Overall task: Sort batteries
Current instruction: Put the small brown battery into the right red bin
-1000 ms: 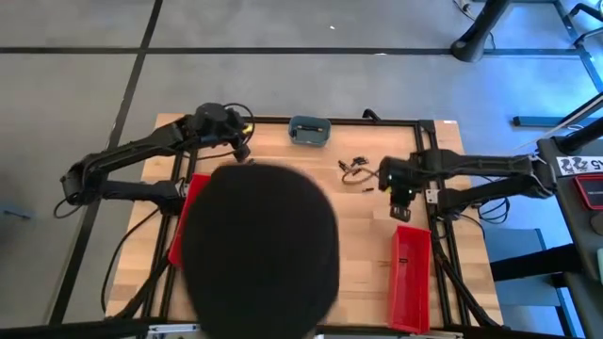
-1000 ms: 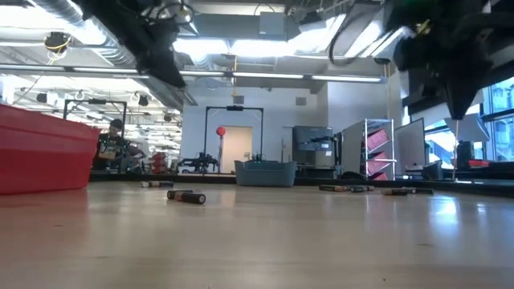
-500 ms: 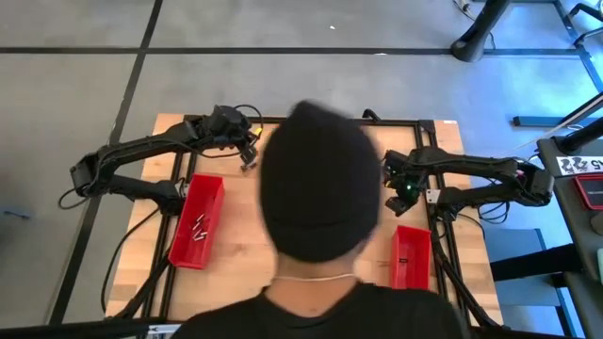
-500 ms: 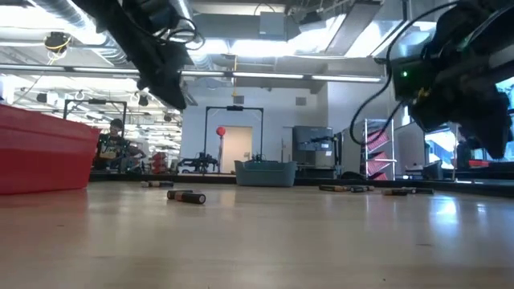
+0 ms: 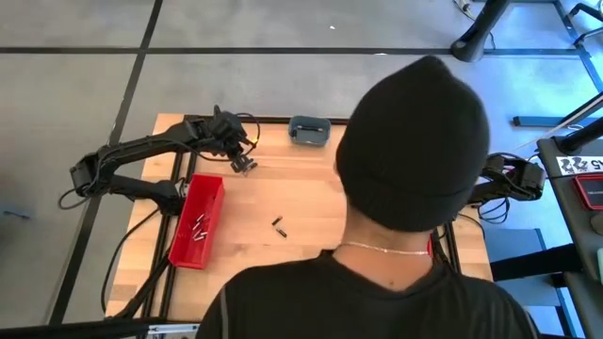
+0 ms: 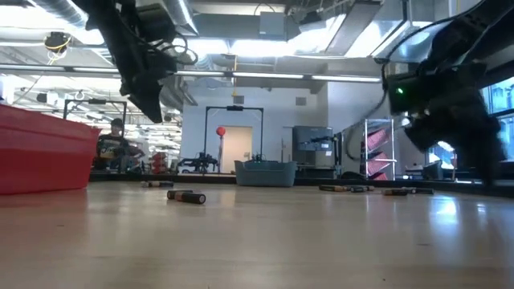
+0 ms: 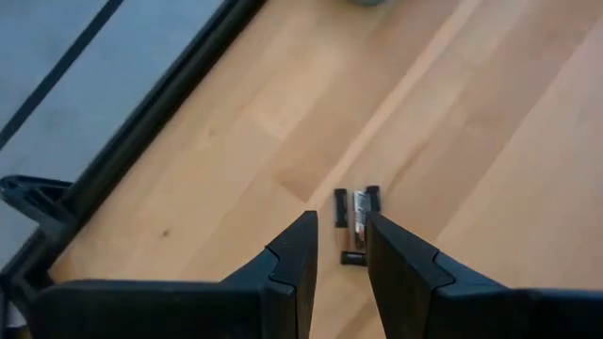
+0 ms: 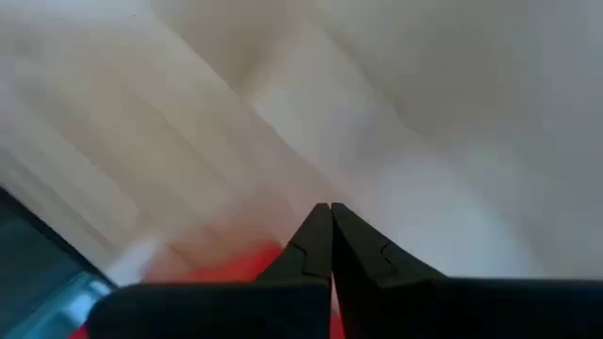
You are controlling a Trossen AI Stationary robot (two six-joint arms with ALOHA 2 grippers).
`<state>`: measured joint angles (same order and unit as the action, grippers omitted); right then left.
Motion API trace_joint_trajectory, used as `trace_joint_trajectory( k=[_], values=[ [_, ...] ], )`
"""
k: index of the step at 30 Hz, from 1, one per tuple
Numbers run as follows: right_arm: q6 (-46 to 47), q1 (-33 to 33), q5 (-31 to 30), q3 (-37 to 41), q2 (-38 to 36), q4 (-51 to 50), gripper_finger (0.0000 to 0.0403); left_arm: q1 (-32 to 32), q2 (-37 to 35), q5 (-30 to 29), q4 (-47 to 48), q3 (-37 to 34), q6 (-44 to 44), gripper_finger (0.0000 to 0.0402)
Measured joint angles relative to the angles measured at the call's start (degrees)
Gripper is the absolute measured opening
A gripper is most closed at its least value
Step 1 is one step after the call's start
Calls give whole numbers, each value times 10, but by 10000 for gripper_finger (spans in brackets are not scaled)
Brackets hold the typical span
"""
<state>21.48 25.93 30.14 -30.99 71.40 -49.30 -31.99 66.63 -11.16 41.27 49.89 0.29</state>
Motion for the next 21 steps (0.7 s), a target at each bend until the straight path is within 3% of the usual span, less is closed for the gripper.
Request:
trace_joint_trajectory(
  k=[6, 10, 13, 16, 21],
  values=[
    [-174, 0, -22, -45, 0, 155, 1, -19, 0, 0, -4, 0, -19, 82],
    [-232, 0, -103, -59, 0, 210, 17, -31, 0, 0, -3, 0, -16, 82],
    [-238, 0, -146, -59, 0, 212, 56, -38, 0, 0, -3, 0, -17, 82],
    [-263, 0, -150, -59, 0, 189, 107, -43, 0, 0, -3, 0, -16, 82],
    [-358, 0, -194, -57, 36, 161, 167, -54, 0, 0, -19, 0, -25, 82]
  ],
)
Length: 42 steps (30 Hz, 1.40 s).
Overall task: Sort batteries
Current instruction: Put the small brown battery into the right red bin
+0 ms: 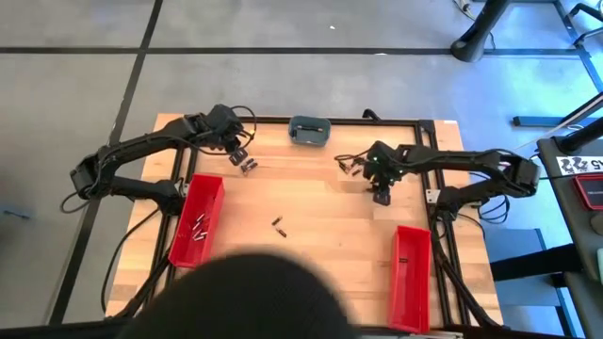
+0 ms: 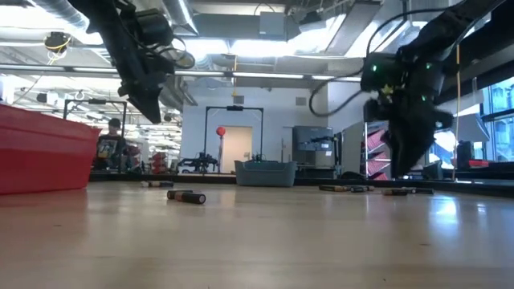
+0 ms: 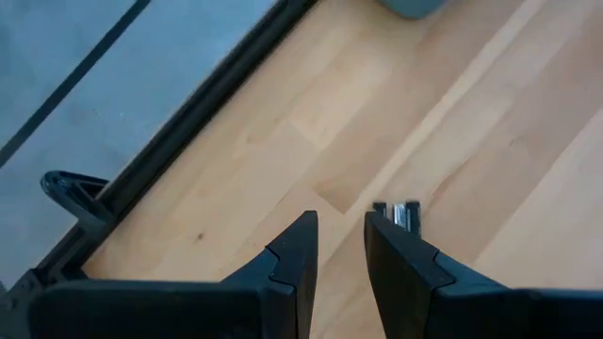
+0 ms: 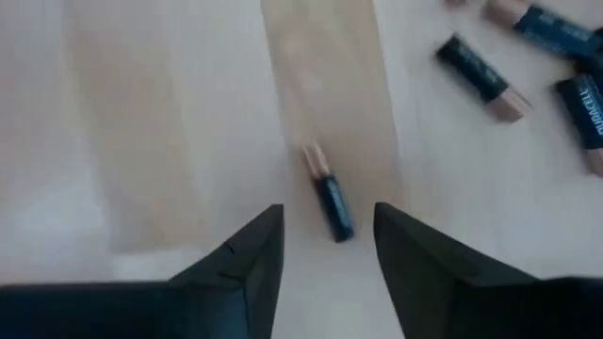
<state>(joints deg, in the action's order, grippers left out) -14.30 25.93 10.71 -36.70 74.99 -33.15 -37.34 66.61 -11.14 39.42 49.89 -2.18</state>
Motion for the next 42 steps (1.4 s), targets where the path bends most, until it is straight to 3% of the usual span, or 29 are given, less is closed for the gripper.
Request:
trace_joint_trajectory(
  k=[4, 9, 12, 16, 18, 21, 28, 33, 37, 42],
  values=[
    [-63, 0, -35, 11, 51, 28, 174, -3, 0, 0, 4, 0, 15, 82],
    [-70, 0, -47, 9, 98, 55, 156, -2, 0, 0, 7, 0, 22, 82],
    [-70, 0, -42, 8, 111, 52, 118, -2, 0, 0, 4, 0, 23, 82],
    [-71, 0, -56, 13, 113, 59, 30, -2, 0, 0, 2, 0, 3, 82],
    [-72, 0, -56, 13, 113, 59, 17, -2, 0, 0, 1, 0, 3, 82],
    [-70, 0, -52, -5, 110, 37, 28, -2, 0, 0, 1, 0, 12, 82],
    [-34, -12, -32, -126, 55, -119, 12, -2, 0, 0, 3, 0, 37, 82],
    [6, -62, 2, -238, -1, -217, 12, -2, 0, 0, 4, 0, 41, 82],
    [92, -112, 57, -282, -47, -296, 12, -2, 0, 0, 4, 0, 59, 82],
    [256, -187, 112, -283, -107, -443, 12, -2, 0, 0, 0, 0, 45, 82]
  ],
)
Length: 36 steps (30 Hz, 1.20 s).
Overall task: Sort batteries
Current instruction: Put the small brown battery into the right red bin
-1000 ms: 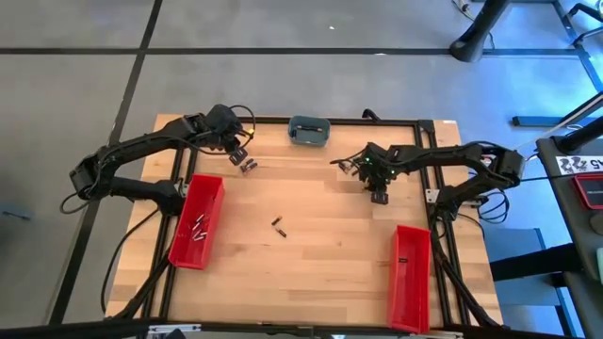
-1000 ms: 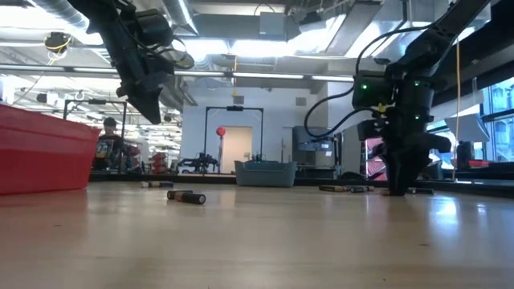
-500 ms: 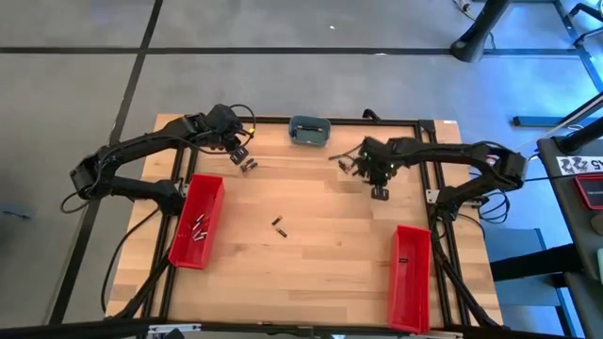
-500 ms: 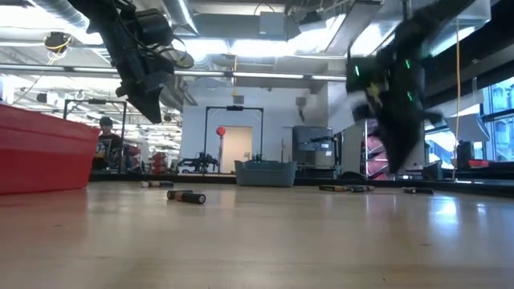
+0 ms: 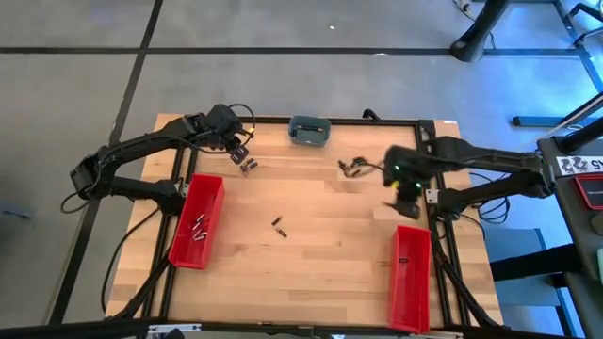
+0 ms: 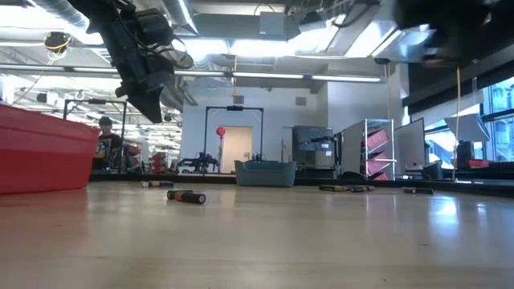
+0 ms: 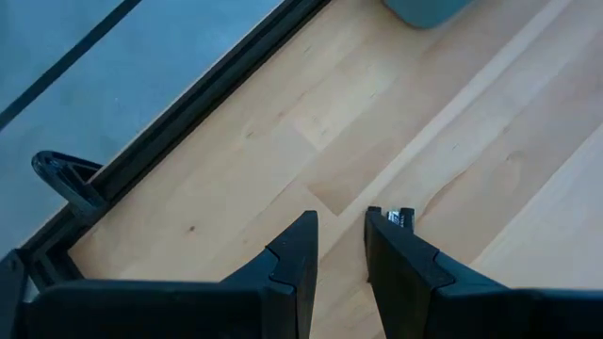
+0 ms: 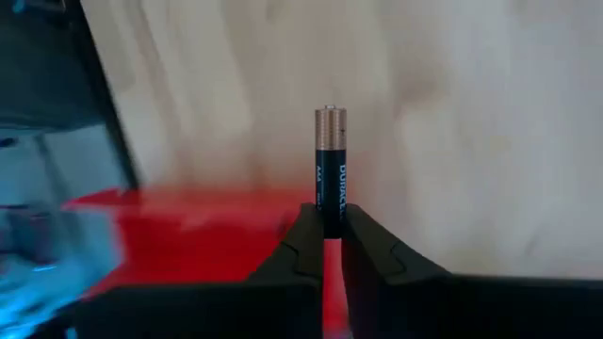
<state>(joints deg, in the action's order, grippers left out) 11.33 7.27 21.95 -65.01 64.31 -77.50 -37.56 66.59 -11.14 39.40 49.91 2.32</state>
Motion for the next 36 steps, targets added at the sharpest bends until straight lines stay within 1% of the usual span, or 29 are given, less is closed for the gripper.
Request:
trace_joint_trajectory(
  k=[2, 4, 7, 10, 13, 16, 21, 23, 26, 28, 31, 34, 36],
  values=[
    [77, -32, 21, 0, -10, -43, 12, 0, 0, 0, -3, 0, -10, 82],
    [124, -67, 47, 0, -12, -70, 12, 0, 0, 0, -13, 0, -13, 82],
    [156, -116, 73, 22, -12, -91, 12, 0, 0, 0, -29, 0, -23, 82],
    [182, -154, 97, 60, -12, -87, 12, 0, 0, 0, -31, 0, -29, 82],
    [187, -192, 88, 93, -5, -60, 15, 0, 0, 0, -31, 0, -28, 82],
    [184, -217, 80, 124, 8, -26, 30, 0, 0, 0, -31, 0, -30, 82],
    [184, -247, 127, 174, 31, 36, 37, 0, 0, 0, -30, 0, -41, 82],
    [184, -255, 130, 184, 40, 48, 38, 0, 0, 0, -31, 0, -42, 82],
    [184, -261, 116, 185, 52, 64, 43, 0, 0, 0, -30, 0, -42, 82],
    [185, -261, 120, 185, 54, 76, 59, 0, 0, 0, -31, 0, -41, 82],
    [200, -261, 131, 172, 54, 57, 101, 0, 0, 0, -31, 0, -43, 82],
    [205, -261, 129, 121, 50, 26, 143, 0, 0, 0, -31, 0, -44, 82],
    [211, -260, 118, 73, 50, -2, 160, 0, 0, 0, -31, 0, -44, 82]
  ],
)
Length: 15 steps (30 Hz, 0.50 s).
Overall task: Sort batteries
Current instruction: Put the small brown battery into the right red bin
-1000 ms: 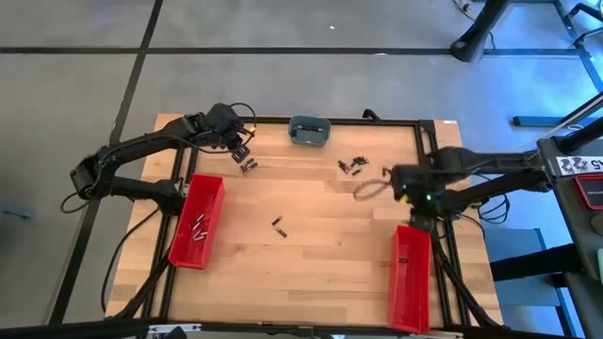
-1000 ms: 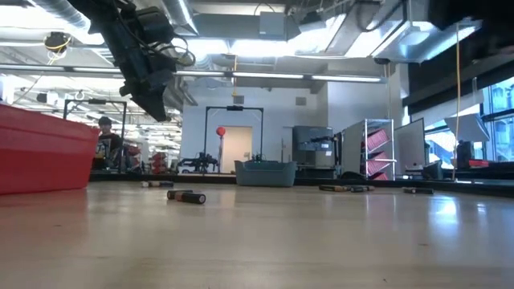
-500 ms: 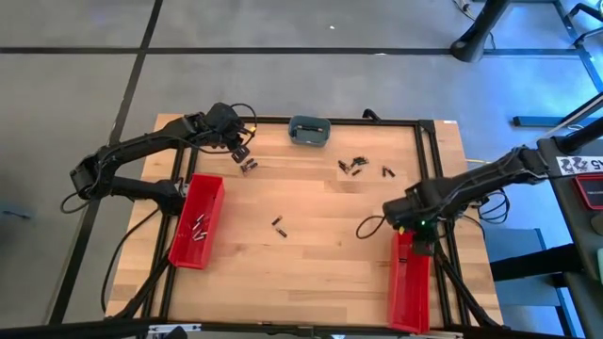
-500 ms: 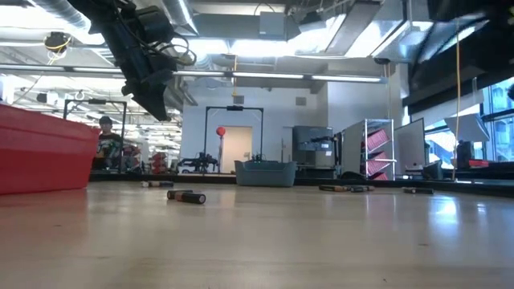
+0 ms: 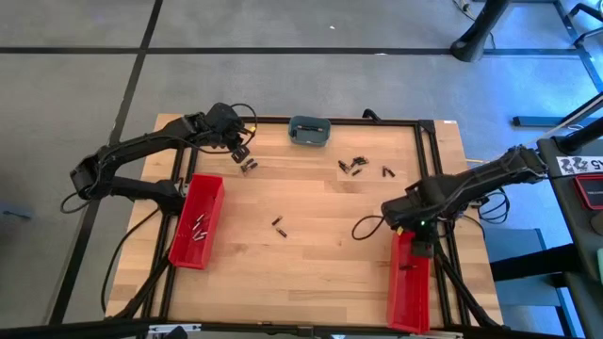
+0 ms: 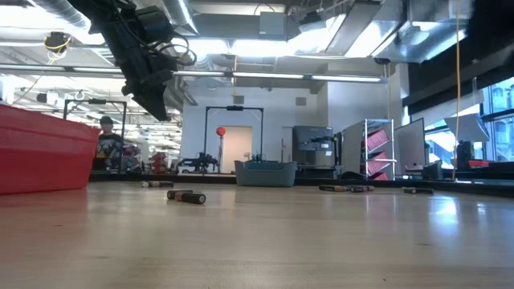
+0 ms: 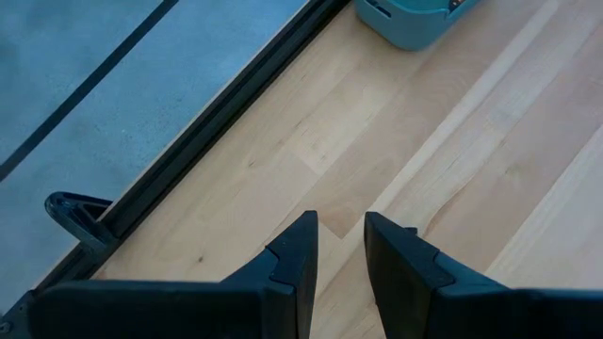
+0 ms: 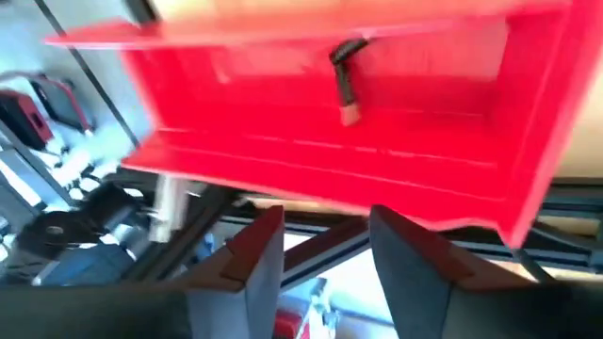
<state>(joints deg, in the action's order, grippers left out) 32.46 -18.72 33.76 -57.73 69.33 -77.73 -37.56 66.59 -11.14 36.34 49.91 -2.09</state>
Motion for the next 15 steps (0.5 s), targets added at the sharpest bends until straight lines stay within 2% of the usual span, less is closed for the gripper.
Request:
trace_joint_trajectory(
  k=[4, 6, 8, 10, 12, 15],
  values=[
    [27, 20, -57, -120, -1, -34, 162, 0, 0, 0, 0, 0, 1, 82],
    [50, 44, -140, -176, -1, -25, 155, 0, 0, 0, 0, 0, 1, 82],
    [86, 80, -253, -212, -1, -17, 147, 0, 0, 0, 0, 0, 1, 82],
    [121, 142, -328, -214, -2, -7, 141, 0, 0, 0, 0, 0, 4, 82],
    [120, 211, -364, -193, -2, 33, 140, 0, 0, 0, 0, 0, 10, 82],
    [68, 304, -350, -126, -3, 125, 147, 0, 0, 0, 0, 0, 18, 82]
  ],
)
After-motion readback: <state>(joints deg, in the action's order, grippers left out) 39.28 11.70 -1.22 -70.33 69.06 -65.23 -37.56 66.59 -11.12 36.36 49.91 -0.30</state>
